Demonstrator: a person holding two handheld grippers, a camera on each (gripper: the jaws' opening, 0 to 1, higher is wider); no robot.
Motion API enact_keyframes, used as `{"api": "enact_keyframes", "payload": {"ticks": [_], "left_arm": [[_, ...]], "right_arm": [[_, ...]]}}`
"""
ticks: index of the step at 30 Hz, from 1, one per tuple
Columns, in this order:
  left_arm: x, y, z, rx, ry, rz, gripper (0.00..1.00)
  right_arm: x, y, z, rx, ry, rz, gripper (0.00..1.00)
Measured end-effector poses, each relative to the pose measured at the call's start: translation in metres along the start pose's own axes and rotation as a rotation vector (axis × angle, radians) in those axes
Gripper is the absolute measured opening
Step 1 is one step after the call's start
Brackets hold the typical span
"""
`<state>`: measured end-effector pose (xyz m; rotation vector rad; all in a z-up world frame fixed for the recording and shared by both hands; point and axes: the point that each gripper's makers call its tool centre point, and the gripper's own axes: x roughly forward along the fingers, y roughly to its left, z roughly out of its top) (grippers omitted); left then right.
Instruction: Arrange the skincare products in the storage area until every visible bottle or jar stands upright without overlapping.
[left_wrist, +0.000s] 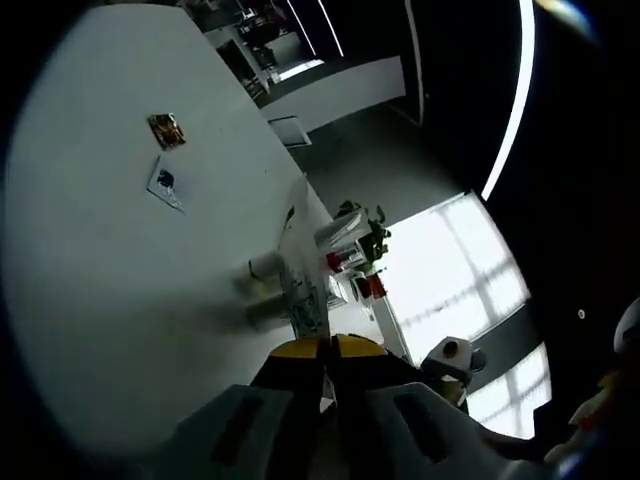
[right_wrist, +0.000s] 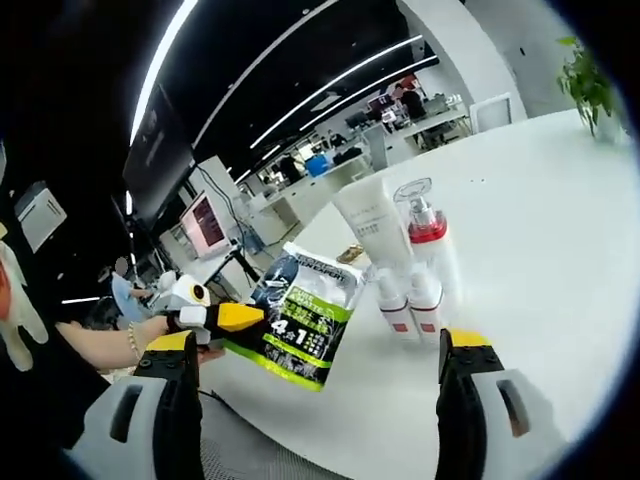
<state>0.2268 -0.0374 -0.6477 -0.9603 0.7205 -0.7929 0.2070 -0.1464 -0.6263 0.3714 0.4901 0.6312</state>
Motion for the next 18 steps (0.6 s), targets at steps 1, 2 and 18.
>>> {"api": "enact_keyframes", "payload": {"ticks": [1, 2, 18], "left_arm": [[0.002, 0.003, -0.001, -0.002, 0.003, 0.006, 0.00], [0.003, 0.005, -0.001, -0.001, 0.003, 0.009, 0.00], [0.015, 0.045, -0.006, -0.023, 0.019, 0.081, 0.00]], "right_arm": [[-0.001, -0.002, 0.000, 0.007, -0.004, -0.003, 1.00], [-0.002, -0.004, 0.001, 0.030, -0.015, -0.007, 1.00], [-0.010, -0.021, 0.001, 0.068, -0.038, -0.053, 1.00]]}}
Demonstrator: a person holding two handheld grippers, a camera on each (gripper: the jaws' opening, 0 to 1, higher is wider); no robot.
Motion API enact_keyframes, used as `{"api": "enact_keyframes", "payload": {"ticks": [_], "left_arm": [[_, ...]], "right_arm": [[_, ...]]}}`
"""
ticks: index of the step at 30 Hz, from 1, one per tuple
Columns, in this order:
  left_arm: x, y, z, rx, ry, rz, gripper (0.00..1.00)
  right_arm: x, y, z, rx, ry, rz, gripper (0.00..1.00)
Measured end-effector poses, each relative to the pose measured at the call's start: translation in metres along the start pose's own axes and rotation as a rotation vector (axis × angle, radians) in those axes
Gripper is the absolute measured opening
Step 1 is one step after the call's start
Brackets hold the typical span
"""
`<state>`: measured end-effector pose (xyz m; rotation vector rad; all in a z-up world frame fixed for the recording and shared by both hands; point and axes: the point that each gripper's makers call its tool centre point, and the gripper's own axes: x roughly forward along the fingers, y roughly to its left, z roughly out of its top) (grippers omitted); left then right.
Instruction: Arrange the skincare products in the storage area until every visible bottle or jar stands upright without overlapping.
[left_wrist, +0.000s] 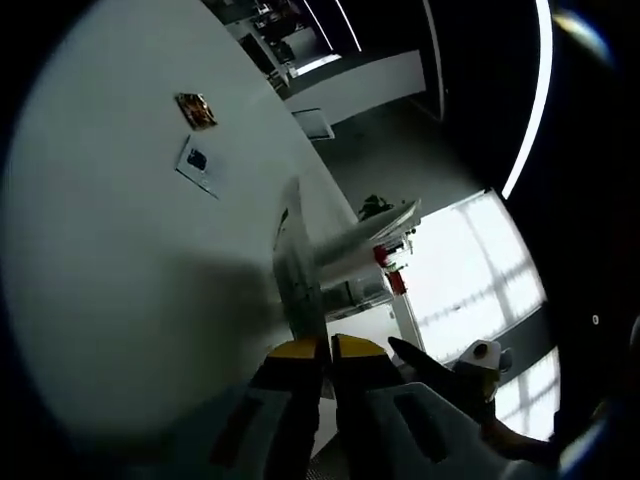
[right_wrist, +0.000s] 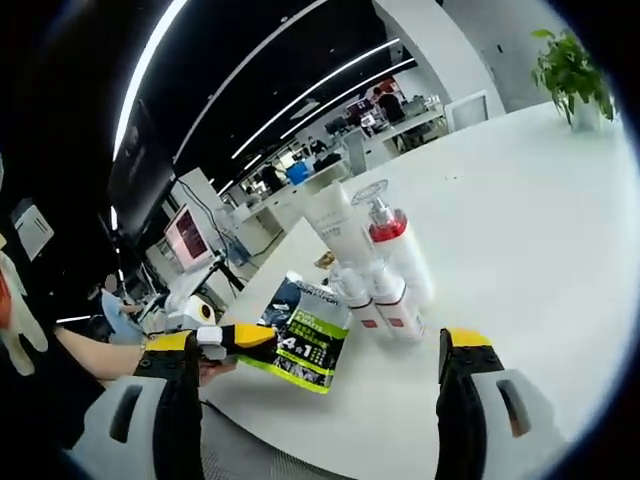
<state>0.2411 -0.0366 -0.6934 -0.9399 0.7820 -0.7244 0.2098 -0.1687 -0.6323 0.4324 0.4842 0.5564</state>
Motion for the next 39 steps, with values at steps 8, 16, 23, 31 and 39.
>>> {"api": "enact_keyframes", "payload": {"ticks": [8, 16, 23, 31, 39], "left_arm": [[0.009, 0.018, 0.004, 0.020, -0.001, 0.026, 0.00], [0.011, 0.027, -0.004, 0.054, 0.011, 0.084, 0.00], [0.011, 0.042, -0.013, 0.159, 0.046, 0.162, 0.03], [0.009, 0.049, -0.016, 0.250, 0.082, 0.223, 0.16], [0.009, 0.053, -0.016, 0.318, 0.127, 0.248, 0.26]], "right_arm": [[-0.001, -0.002, -0.003, 0.010, 0.002, -0.014, 1.00], [-0.002, -0.009, -0.003, 0.028, -0.005, -0.018, 1.00], [-0.002, -0.011, -0.004, 0.026, 0.000, -0.018, 1.00], [-0.002, -0.010, -0.003, 0.027, -0.005, -0.021, 1.00], [-0.001, -0.011, -0.005, 0.017, 0.005, -0.022, 1.00]]}}
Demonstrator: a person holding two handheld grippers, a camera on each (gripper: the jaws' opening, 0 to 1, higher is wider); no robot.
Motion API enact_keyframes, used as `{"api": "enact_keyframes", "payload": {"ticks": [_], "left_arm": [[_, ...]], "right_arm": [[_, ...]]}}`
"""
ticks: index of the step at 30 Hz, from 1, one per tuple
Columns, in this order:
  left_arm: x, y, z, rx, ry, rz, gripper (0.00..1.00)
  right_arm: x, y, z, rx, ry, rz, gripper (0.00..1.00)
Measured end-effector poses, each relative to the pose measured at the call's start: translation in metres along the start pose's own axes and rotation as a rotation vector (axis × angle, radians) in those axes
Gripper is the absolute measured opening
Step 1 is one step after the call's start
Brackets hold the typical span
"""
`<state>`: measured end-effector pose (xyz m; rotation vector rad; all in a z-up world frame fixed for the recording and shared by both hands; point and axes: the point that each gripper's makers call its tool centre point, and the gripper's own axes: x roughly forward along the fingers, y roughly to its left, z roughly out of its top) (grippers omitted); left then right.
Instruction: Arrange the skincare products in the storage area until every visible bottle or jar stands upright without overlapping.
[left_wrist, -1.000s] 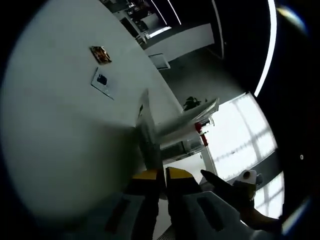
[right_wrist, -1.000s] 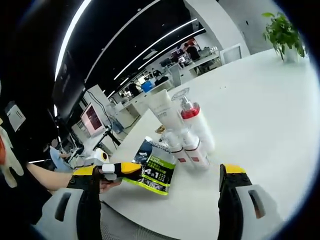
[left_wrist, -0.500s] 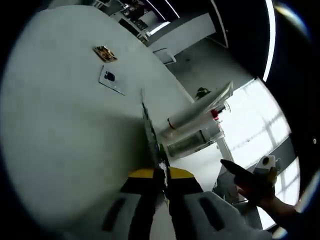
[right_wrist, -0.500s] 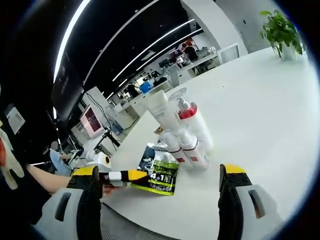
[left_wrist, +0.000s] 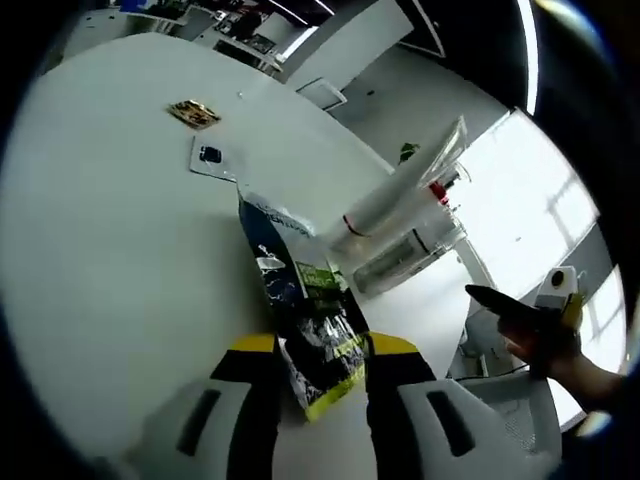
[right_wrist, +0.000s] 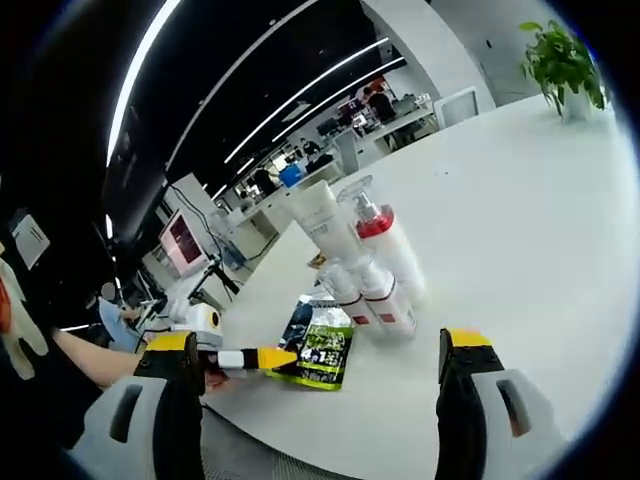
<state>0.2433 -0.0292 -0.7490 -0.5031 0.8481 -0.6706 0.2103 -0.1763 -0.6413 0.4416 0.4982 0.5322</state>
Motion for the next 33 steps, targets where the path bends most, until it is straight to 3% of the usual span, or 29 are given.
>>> {"api": "enact_keyframes", "payload": {"ticks": [16, 23, 33], "left_arm": [[-0.0012, -0.0024, -0.0001, 0.128, 0.042, 0.083, 0.36], [0.0016, 0.0015, 0.0001, 0.209, 0.059, 0.139, 0.44], [-0.0010, 0.0049, -0.0030, 0.249, 0.072, 0.171, 0.46]], "right_arm": [[0.0010, 0.0017, -0.0018, -0.001, 0.008, 0.003, 1.00], [0.0012, 0.0010, -0.0015, 0.007, 0.005, 0.003, 1.00], [0.0003, 0.0021, -0.0015, 0.006, 0.006, 0.004, 1.00]]}}
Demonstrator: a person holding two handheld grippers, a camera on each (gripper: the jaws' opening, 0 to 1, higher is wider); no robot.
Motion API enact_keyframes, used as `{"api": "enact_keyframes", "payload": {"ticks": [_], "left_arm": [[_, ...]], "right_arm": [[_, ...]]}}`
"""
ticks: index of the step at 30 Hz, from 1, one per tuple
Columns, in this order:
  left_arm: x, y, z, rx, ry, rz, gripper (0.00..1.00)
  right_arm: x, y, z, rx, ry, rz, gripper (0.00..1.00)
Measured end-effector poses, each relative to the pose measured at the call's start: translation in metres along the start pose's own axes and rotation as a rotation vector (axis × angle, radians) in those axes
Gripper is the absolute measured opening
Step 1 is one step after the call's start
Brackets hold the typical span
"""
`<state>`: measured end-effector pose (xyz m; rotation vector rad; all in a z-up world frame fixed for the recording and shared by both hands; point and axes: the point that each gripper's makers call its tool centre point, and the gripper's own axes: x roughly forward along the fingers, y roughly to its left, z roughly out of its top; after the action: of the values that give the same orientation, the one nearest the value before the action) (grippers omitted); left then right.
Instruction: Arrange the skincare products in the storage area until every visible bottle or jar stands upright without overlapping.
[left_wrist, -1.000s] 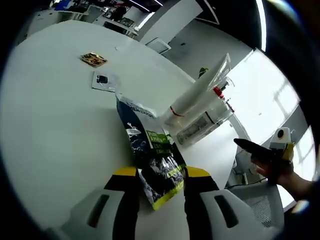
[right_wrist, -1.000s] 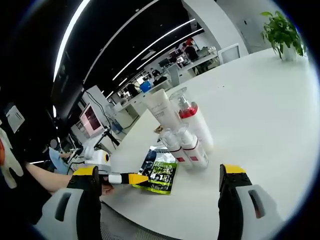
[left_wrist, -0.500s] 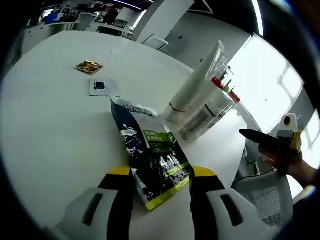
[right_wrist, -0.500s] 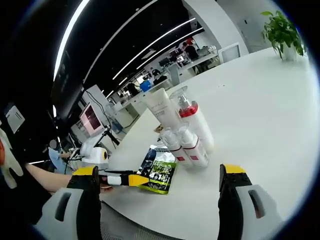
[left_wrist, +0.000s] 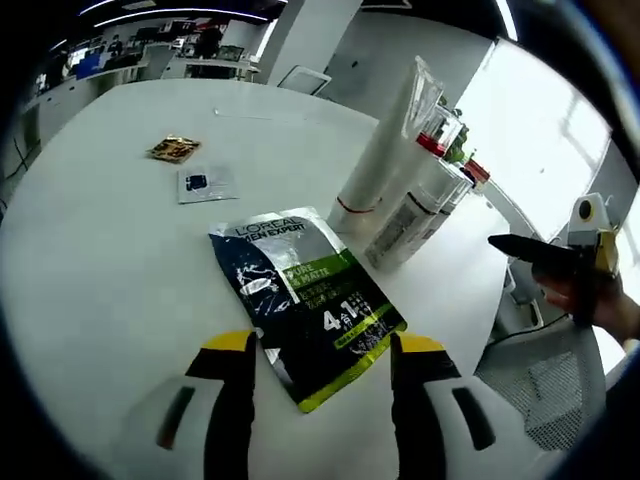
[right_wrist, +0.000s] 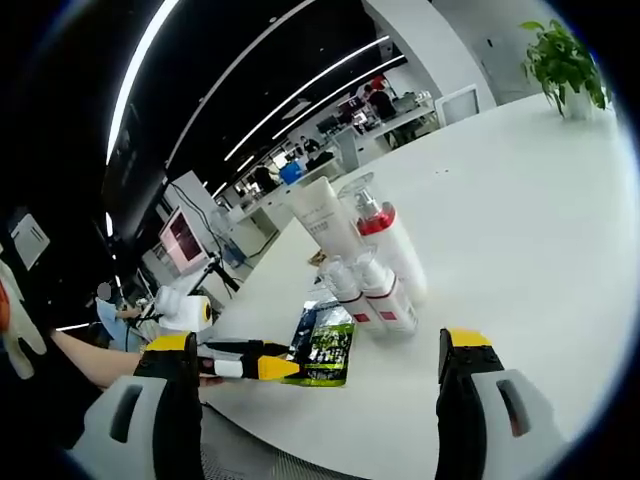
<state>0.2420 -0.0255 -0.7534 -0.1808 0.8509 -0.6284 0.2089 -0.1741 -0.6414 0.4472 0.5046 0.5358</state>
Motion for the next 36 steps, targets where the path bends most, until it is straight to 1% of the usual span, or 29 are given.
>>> {"api": "enact_keyframes", "payload": {"ticks": [5, 9, 16, 23, 25, 27, 32, 34, 36], "left_arm": [[-0.002, 0.005, 0.005, 0.001, -0.006, 0.005, 0.47], [-0.005, 0.001, 0.008, 0.007, -0.015, 0.008, 0.49], [-0.013, -0.005, 0.011, 0.019, -0.024, 0.002, 0.57], [-0.020, -0.007, 0.007, 0.027, -0.018, 0.007, 0.63], [-0.024, -0.010, 0.005, 0.026, -0.016, 0.008, 0.67], [-0.024, -0.008, 0.008, 0.032, -0.023, 0.014, 0.70], [-0.033, -0.008, 0.003, 0.049, -0.024, 0.027, 0.76], [-0.037, -0.008, -0.001, 0.043, -0.011, 0.025, 0.78], [-0.041, -0.003, 0.001, 0.038, -0.028, 0.035, 0.80]], "right_arm": [[0.001, 0.000, -0.001, -0.002, 0.007, 0.003, 1.00], [0.002, 0.001, -0.002, -0.004, 0.010, 0.007, 1.00], [0.002, 0.005, -0.002, -0.009, 0.010, 0.011, 1.00], [0.002, 0.007, -0.003, -0.024, 0.014, 0.020, 1.00], [0.002, 0.009, -0.003, -0.030, 0.017, 0.024, 1.00], [0.002, 0.009, -0.004, -0.036, 0.021, 0.026, 1.00], [0.003, 0.010, -0.005, -0.039, 0.025, 0.038, 1.00], [0.003, 0.012, -0.006, -0.043, 0.030, 0.043, 1.00], [0.003, 0.014, -0.007, -0.047, 0.036, 0.050, 1.00]]}}
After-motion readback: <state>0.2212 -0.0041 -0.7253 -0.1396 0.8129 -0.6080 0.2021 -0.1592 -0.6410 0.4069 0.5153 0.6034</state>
